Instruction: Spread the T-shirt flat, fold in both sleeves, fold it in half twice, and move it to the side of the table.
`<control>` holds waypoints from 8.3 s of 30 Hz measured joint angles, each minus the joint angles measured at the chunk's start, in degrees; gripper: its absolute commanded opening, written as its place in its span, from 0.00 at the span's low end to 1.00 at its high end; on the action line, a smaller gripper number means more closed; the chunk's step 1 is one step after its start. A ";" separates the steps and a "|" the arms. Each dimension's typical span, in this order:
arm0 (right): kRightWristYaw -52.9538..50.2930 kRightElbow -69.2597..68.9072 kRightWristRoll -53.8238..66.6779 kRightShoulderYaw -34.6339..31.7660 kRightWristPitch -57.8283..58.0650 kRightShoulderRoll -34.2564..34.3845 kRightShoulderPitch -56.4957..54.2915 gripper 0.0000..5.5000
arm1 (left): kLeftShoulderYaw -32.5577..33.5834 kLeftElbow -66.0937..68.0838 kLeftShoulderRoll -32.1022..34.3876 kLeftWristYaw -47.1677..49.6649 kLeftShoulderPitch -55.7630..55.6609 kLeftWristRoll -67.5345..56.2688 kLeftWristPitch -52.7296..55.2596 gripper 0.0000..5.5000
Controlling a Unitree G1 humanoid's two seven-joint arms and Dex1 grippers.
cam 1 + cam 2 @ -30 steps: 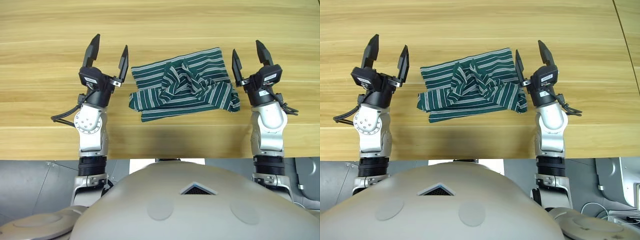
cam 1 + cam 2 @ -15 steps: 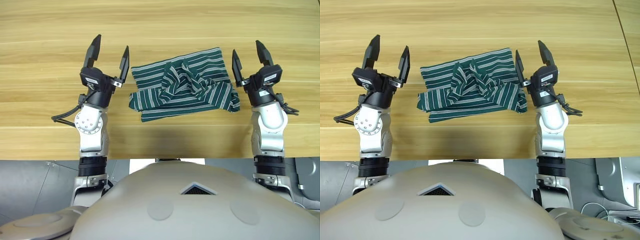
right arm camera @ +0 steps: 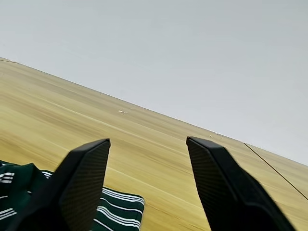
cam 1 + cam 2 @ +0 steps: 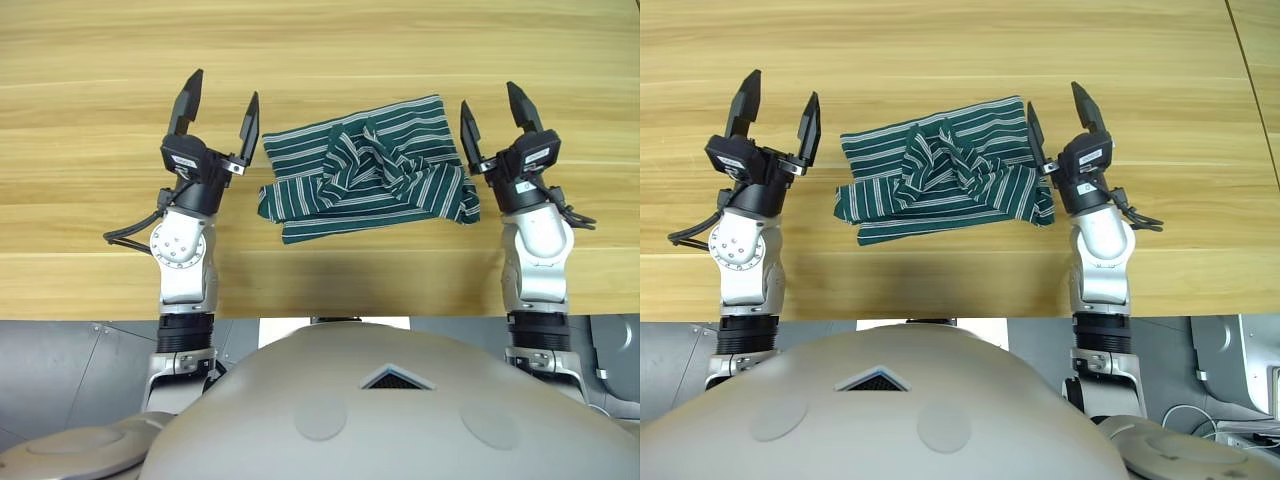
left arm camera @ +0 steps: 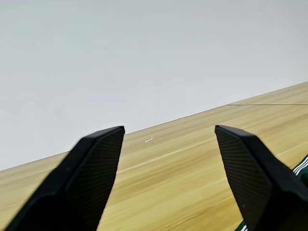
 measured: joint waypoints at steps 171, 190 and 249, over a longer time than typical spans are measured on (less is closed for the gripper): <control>63.80 25.94 4.38 3.95 0.32 -27.20 -9.07 0.00 | 0.82 -4.81 33.97 -37.62 23.55 7.90 1.81 0.15; 68.38 -1.68 9.56 6.96 9.32 -40.01 9.10 0.24 | 7.60 -19.75 34.16 -28.27 34.59 5.72 -4.26 0.39; 70.85 -3.61 6.94 23.09 17.65 -44.33 -2.55 0.24 | -8.39 21.09 13.58 -21.07 -32.60 -0.21 62.16 0.39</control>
